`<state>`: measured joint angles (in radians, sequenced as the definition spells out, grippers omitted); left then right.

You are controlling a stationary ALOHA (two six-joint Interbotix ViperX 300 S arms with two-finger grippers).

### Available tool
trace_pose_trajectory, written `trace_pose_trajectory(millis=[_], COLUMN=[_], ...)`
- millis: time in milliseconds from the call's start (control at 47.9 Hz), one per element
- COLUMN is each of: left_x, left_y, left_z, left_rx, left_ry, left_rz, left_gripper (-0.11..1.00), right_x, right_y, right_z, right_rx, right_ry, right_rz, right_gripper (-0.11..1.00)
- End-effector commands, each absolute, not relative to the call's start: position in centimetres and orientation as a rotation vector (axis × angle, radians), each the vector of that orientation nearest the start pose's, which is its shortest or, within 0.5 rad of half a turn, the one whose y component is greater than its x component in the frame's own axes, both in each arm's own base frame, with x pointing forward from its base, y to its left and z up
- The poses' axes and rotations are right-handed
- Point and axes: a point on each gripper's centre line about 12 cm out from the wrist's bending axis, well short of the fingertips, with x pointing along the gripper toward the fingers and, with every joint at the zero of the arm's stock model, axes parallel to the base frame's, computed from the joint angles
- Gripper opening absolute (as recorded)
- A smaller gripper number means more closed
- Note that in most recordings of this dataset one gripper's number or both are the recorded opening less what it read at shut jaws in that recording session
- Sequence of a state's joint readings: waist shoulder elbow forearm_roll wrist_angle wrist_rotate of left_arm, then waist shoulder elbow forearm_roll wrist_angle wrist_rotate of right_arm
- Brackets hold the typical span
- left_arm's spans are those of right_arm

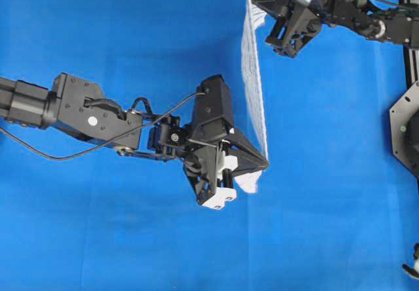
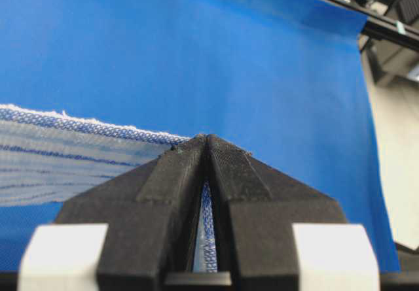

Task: Fold the blue towel.
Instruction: 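Lift the towel and rotate it to lie vertically, right gripper moving up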

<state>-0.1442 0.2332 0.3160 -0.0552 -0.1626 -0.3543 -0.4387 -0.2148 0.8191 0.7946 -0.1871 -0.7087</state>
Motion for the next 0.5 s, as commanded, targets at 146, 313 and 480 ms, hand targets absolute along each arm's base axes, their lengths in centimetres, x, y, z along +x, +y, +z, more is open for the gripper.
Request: trace_pose_trajectory(millis=[146,313,480], left_x=[48.8,47.8,46.0], left_y=[-7.3,-7.1,-6.8], left_z=[21.2,20.2,19.1], left_rx=[-0.372,-0.371,-0.379], left_ry=[0.357,0.367,0.373], left_rz=[-0.069,-0.065,-0.059], left_gripper=[0.01,0.01,0.01], right_x=[31.4,33.1,35.1], right_y=[-16.7,-17.3,-18.0], right_z=[21.6,20.8,20.1], right_rx=[0.154,0.157,0.17], right_ry=[0.448,0.482,0.51], right_rz=[-0.568,-0.549,-0.526], right_gripper=[0.03,0.03,0.03])
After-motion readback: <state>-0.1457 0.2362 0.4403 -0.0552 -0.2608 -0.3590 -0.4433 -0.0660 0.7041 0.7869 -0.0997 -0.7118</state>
